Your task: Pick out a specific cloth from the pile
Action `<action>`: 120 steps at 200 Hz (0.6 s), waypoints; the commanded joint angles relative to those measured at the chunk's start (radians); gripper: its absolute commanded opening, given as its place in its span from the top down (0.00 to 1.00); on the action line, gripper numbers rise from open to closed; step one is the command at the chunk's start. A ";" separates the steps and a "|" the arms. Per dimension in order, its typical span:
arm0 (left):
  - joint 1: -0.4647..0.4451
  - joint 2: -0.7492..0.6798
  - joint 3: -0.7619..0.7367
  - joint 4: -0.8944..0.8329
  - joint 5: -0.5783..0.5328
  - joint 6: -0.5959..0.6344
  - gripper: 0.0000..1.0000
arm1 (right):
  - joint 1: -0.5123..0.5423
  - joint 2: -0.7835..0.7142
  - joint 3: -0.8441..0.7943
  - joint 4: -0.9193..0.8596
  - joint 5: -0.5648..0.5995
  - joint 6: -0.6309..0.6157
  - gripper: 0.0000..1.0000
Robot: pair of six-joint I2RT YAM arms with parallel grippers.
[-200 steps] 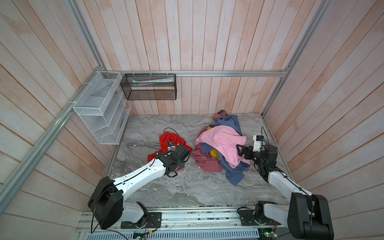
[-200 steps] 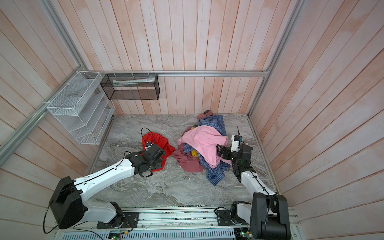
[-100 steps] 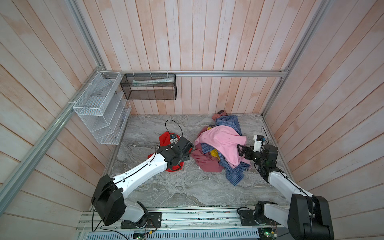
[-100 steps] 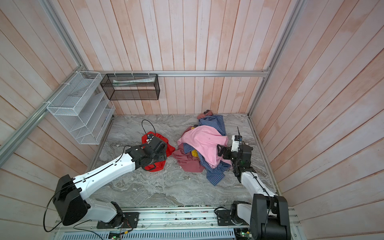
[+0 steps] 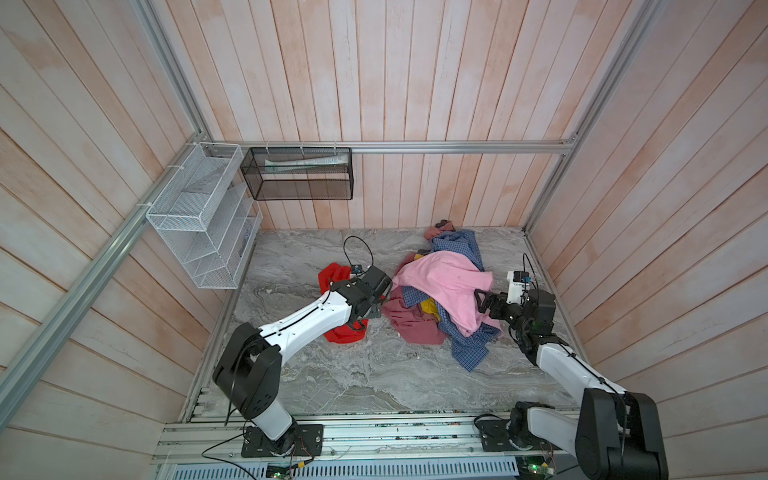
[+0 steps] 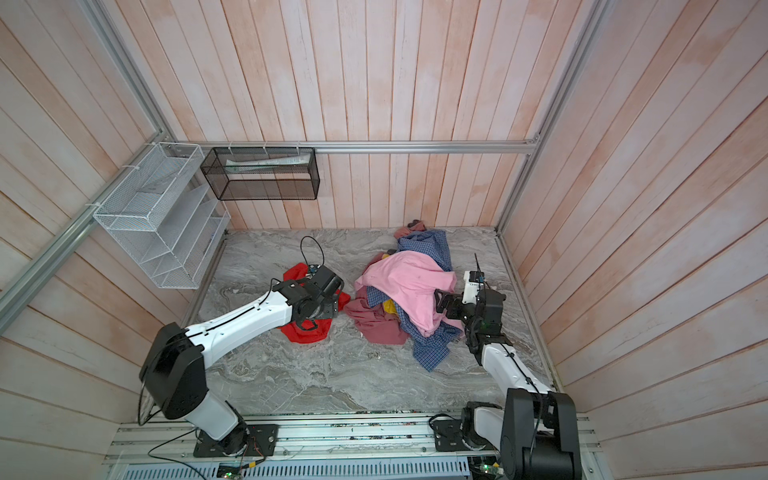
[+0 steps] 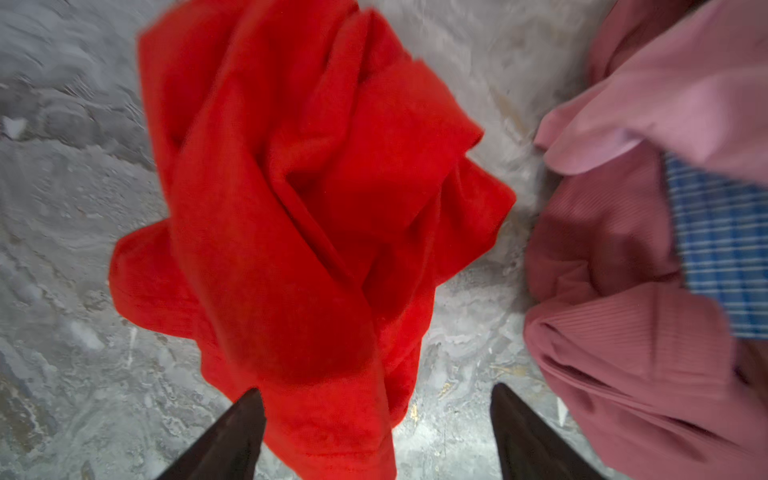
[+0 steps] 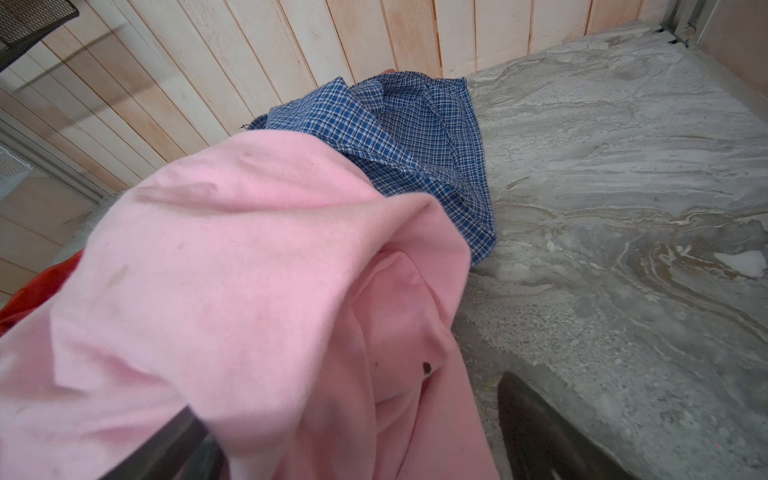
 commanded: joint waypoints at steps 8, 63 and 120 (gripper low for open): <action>-0.001 0.094 0.004 0.007 0.054 0.033 0.13 | 0.002 -0.015 0.026 -0.020 0.030 -0.013 0.02; 0.033 0.206 -0.007 0.038 0.032 -0.001 0.12 | 0.002 -0.025 0.027 -0.026 0.043 -0.025 0.02; 0.044 0.306 0.022 0.056 0.040 0.007 0.21 | -0.002 -0.039 0.028 -0.038 0.057 -0.040 0.02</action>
